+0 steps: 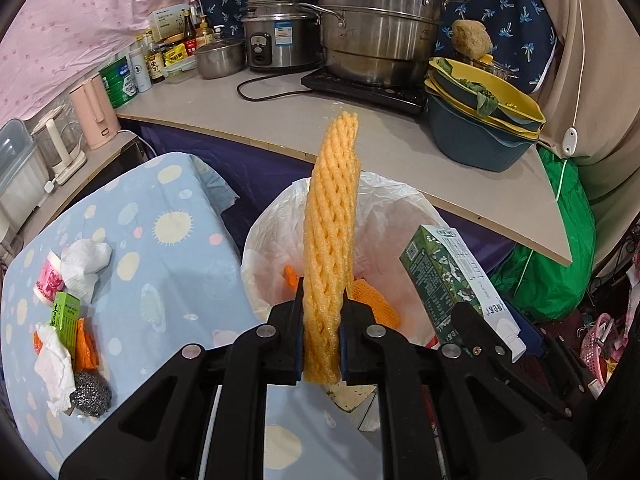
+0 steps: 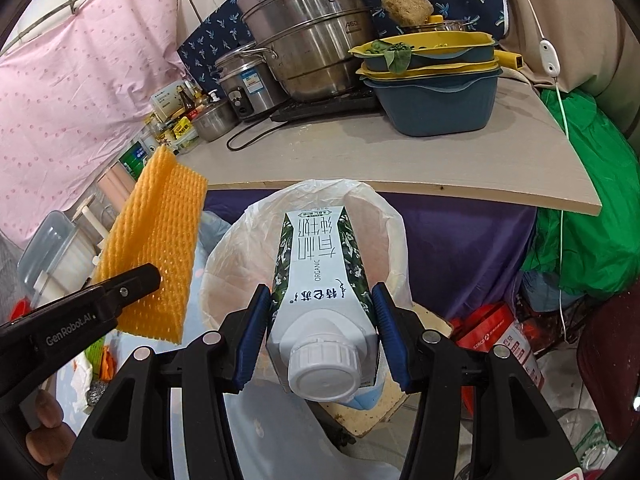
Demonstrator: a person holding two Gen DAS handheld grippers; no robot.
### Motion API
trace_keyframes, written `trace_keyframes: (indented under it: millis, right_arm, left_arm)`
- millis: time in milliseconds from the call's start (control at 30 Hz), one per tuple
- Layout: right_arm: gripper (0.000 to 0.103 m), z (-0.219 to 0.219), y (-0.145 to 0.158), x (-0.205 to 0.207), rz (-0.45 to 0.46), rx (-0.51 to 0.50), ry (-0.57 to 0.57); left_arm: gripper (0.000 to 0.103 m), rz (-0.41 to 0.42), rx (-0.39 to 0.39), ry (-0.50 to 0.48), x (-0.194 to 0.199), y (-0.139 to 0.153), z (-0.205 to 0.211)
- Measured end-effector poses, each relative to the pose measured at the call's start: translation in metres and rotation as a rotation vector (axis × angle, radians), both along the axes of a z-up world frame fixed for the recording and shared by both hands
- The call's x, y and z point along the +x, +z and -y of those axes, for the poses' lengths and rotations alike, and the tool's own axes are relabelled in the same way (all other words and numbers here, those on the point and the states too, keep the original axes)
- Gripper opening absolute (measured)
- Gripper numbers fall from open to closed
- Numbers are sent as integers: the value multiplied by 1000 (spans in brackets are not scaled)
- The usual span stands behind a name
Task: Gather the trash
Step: 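Carry the net and milk carton over the bin and open both grippers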
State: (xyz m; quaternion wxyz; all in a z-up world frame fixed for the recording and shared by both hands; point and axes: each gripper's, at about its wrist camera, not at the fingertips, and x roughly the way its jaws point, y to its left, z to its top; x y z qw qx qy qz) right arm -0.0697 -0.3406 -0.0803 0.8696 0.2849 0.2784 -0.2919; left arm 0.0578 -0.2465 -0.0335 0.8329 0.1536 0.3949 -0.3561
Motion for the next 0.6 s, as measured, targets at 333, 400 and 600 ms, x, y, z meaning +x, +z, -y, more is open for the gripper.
trace_keyframes:
  millis: [333,400,600]
  right_arm:
    - [51,9,-8,20,-18,16,0]
    - [51,10,-9,21,-15,22,-7]
    - [51,12,-1,20,7,6,-20]
  left_arm:
    - [18,-4,11,19,13,-11,14]
    - [22,-8,12,24,16,-13,14]
    - [44,4,3,42,19,-11,12]
